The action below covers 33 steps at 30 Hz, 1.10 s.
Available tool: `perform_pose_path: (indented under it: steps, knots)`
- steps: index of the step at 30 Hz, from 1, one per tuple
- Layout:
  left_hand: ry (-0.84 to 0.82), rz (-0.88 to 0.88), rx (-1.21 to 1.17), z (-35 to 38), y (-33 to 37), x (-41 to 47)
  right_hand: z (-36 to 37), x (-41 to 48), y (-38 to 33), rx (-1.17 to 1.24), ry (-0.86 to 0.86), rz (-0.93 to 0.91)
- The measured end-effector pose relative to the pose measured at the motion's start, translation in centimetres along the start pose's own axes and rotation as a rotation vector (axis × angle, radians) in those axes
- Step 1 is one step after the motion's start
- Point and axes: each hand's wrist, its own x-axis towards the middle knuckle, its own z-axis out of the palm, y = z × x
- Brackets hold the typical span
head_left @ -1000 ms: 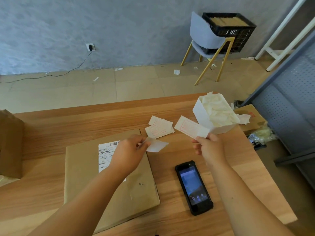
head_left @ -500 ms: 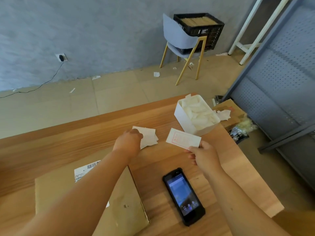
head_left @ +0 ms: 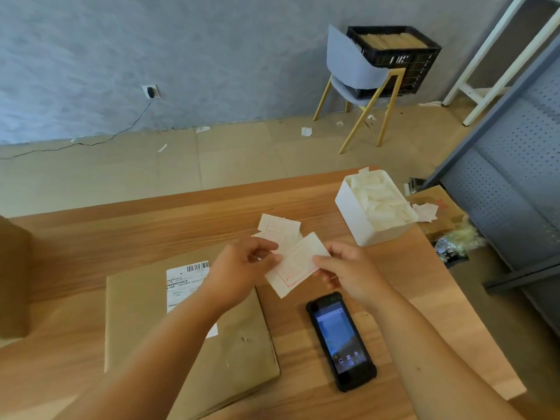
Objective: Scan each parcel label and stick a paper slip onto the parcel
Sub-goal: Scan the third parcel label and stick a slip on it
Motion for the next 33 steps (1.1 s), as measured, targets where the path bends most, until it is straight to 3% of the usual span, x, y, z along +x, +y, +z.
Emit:
perform_pose_path:
  steps: [8,16,25,33]
  knots:
    - [0.014,-0.125,-0.095,-1.9,-1.5,-6.2,5.5,-1.3,-1.2,0.164,0.050,-0.093]
    - [0.195,-0.042,-0.322,-5.8,-2.1,-10.8,10.1,-3.8,-2.9,-0.094,-0.169,-0.169]
    - [0.144,-0.038,-0.386,-8.7,-2.6,-14.0,12.8,-5.5,-4.5,-0.224,-0.306,-0.193]
    - [0.086,-0.002,-0.435,-9.7,-2.3,-15.1,13.3,-6.3,-5.4,-0.246,-0.327,-0.213]
